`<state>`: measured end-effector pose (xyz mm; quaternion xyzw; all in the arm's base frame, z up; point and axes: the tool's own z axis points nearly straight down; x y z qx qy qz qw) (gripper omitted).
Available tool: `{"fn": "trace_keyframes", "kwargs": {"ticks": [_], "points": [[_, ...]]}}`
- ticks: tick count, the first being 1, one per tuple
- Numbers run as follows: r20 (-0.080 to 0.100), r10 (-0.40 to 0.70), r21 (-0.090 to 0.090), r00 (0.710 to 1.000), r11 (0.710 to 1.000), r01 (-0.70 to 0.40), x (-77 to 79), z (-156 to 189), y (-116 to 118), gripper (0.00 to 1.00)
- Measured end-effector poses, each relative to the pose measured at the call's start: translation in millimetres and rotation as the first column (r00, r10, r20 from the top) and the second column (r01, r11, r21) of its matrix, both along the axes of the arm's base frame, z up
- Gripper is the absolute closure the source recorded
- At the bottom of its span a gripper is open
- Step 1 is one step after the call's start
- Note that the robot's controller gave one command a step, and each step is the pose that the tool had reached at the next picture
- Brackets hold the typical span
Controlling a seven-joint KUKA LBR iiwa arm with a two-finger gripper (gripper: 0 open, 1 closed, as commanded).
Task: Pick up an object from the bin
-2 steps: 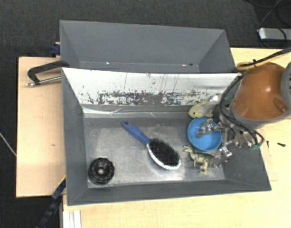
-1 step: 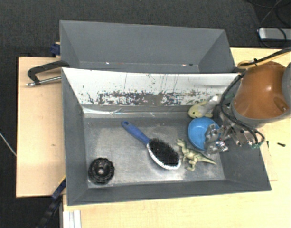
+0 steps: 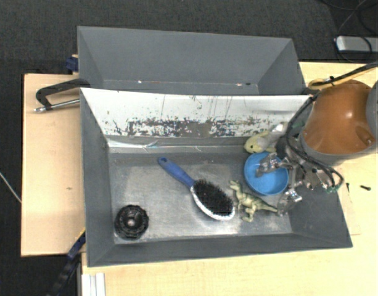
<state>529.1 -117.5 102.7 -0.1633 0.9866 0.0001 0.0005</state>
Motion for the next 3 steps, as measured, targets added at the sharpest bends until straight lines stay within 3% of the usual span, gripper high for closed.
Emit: {"fn": "trace_keyframes", "kwargs": {"ticks": [1,2,3], "points": [[0.006,0.039,-0.001,0.999,0.999,-0.039,-8.0,-30.6,6.5,0.0],[0.01,0.039,-0.004,0.999,0.999,-0.039,-7.0,-28.7,4.8,1.0],[0.012,0.219,-0.006,0.976,0.976,-0.219,2.9,132.5,-7.3,1.0]]}}
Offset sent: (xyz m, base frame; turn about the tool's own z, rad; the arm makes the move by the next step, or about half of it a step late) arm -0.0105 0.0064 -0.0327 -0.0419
